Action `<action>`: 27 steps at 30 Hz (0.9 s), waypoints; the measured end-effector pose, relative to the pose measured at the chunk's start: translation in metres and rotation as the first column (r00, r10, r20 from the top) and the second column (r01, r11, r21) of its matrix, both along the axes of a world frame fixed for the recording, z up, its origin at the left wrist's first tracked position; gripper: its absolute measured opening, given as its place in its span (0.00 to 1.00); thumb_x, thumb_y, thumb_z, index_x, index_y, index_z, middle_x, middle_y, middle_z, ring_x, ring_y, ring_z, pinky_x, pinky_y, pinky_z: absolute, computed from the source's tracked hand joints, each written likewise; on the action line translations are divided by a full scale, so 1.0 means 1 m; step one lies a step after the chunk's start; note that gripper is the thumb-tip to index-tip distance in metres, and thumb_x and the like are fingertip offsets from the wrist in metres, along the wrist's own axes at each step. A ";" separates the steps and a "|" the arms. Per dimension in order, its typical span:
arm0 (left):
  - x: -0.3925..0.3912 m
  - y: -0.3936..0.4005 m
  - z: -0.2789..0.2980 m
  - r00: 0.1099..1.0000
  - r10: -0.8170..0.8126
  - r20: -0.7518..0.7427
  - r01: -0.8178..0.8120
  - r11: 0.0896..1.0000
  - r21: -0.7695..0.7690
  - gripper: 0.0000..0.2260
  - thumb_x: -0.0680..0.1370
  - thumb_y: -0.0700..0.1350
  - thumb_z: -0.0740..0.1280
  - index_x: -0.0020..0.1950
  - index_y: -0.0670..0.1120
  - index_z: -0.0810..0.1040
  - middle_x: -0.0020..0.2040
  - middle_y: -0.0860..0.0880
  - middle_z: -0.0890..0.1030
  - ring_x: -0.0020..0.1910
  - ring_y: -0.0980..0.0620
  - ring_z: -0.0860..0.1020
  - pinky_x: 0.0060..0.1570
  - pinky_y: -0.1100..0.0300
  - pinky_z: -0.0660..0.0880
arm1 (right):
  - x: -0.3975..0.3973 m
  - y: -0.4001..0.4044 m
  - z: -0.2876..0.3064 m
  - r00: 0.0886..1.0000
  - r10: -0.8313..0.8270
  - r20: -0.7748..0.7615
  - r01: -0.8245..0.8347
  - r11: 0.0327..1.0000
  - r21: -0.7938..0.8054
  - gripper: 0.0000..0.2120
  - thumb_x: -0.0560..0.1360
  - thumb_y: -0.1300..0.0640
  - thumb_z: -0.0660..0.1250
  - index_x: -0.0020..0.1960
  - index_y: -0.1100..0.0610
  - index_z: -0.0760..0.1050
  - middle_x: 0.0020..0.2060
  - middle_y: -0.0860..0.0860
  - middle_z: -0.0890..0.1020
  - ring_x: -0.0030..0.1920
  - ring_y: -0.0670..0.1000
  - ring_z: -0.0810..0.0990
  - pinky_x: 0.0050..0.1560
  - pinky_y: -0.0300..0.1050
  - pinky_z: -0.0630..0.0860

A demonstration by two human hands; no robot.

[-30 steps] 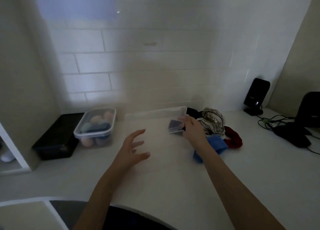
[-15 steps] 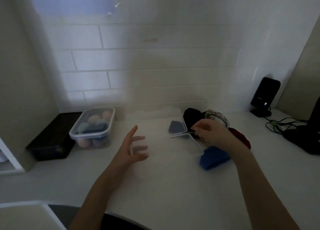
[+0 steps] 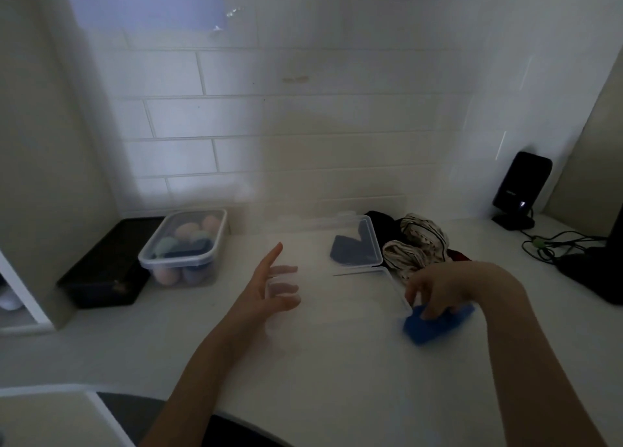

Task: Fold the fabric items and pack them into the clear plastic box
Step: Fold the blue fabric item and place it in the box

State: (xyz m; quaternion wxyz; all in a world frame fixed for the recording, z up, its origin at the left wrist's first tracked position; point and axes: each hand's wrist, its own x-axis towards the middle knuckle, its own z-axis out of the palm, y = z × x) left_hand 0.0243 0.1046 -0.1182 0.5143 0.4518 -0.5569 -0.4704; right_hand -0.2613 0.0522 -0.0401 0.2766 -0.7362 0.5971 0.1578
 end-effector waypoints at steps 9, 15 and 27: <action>0.004 0.001 0.010 0.837 0.279 0.471 -0.279 0.958 -0.074 0.42 0.64 0.58 0.75 0.69 0.69 0.52 0.77 0.52 0.47 0.76 0.49 0.51 0.73 0.47 0.57 | 0.016 0.001 0.039 0.727 0.055 0.684 0.384 0.794 -0.471 0.03 0.75 0.58 0.67 0.44 0.57 0.75 0.38 0.57 0.82 0.38 0.53 0.78 0.42 0.49 0.76; -0.020 0.018 0.065 0.771 0.368 0.520 -0.137 0.893 -0.429 0.45 0.61 0.65 0.71 0.72 0.64 0.51 0.77 0.60 0.50 0.75 0.62 0.50 0.70 0.61 0.54 | 0.065 0.013 0.039 0.294 0.107 0.950 0.372 0.903 -0.217 0.02 0.73 0.61 0.69 0.41 0.57 0.79 0.22 0.48 0.81 0.22 0.43 0.76 0.23 0.32 0.70; -0.047 -0.014 0.045 0.987 0.159 -0.019 -0.160 0.985 -0.068 0.07 0.75 0.45 0.66 0.53 0.47 0.77 0.46 0.49 0.82 0.42 0.54 0.81 0.39 0.65 0.77 | 0.097 -0.009 -0.022 0.014 -0.097 0.995 0.265 0.960 0.090 0.20 0.69 0.58 0.74 0.58 0.53 0.73 0.54 0.62 0.80 0.56 0.64 0.80 0.60 0.63 0.75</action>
